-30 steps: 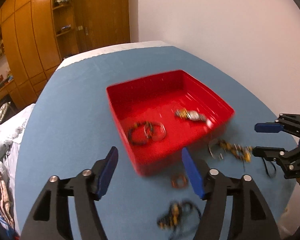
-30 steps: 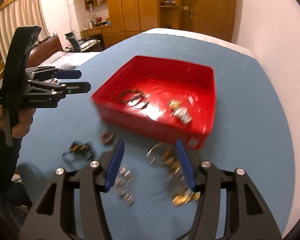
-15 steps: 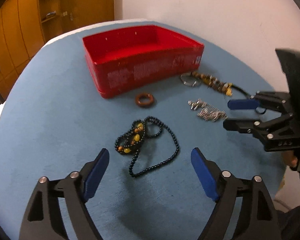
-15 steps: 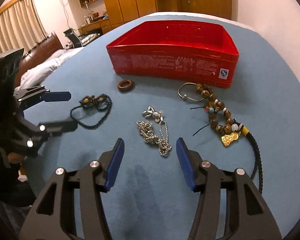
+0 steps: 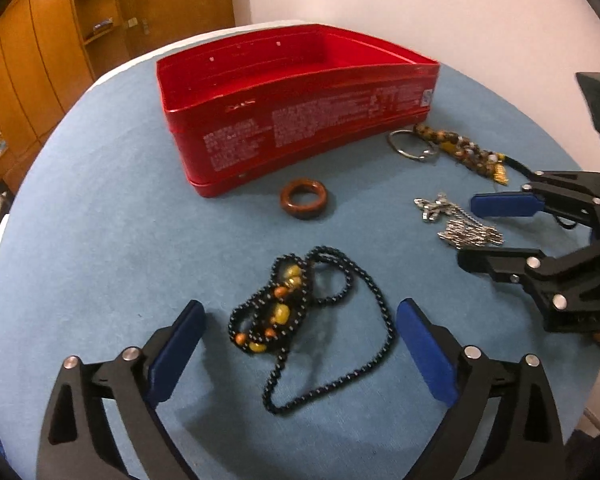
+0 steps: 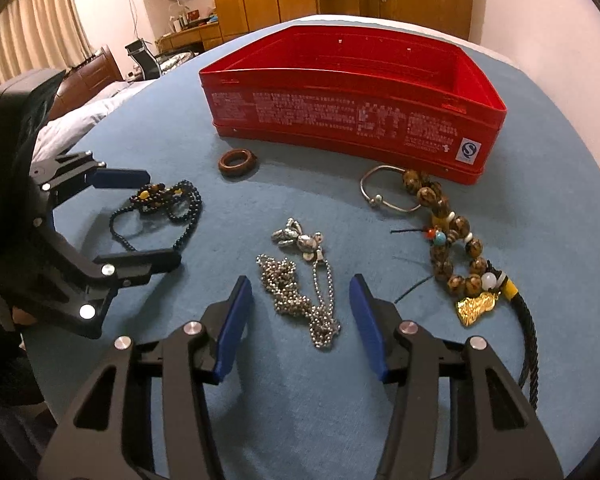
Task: Organize jewelry
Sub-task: 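Grasp the silver chain with the right gripper while the left grasps the black necklace, then lower the chain and black necklace into the red box and open both grippers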
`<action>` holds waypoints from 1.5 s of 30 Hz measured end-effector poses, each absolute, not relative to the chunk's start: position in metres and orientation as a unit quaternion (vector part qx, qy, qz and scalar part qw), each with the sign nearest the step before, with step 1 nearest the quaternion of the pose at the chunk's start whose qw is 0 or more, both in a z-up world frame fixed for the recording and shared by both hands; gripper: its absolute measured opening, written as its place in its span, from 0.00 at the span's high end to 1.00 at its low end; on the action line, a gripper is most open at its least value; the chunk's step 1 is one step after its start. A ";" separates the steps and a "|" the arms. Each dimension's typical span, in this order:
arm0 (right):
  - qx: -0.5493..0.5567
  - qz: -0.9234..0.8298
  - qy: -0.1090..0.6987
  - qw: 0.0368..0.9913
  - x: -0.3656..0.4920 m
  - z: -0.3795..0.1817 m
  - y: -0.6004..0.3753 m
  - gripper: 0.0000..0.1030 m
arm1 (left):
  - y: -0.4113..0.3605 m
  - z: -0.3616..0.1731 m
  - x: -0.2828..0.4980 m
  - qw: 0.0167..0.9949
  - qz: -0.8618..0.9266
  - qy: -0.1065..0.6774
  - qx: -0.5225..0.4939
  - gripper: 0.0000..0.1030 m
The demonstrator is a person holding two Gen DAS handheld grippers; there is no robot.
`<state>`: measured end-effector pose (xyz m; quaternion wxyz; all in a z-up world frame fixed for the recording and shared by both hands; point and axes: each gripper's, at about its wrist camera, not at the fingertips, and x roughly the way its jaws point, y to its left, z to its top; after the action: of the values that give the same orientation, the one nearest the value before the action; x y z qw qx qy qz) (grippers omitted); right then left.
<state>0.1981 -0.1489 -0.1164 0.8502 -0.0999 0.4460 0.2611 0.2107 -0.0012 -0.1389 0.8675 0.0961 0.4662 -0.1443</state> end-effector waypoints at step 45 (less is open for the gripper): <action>-0.062 0.294 0.392 0.870 0.175 -0.028 -0.169 0.89 | 0.024 -0.063 0.177 0.902 -0.145 0.404 0.051 0.89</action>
<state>0.1749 -0.1695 -0.0282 0.8699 -0.0616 0.3916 0.2935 0.1773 0.0238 -0.0632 0.9020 0.0508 0.4037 -0.1446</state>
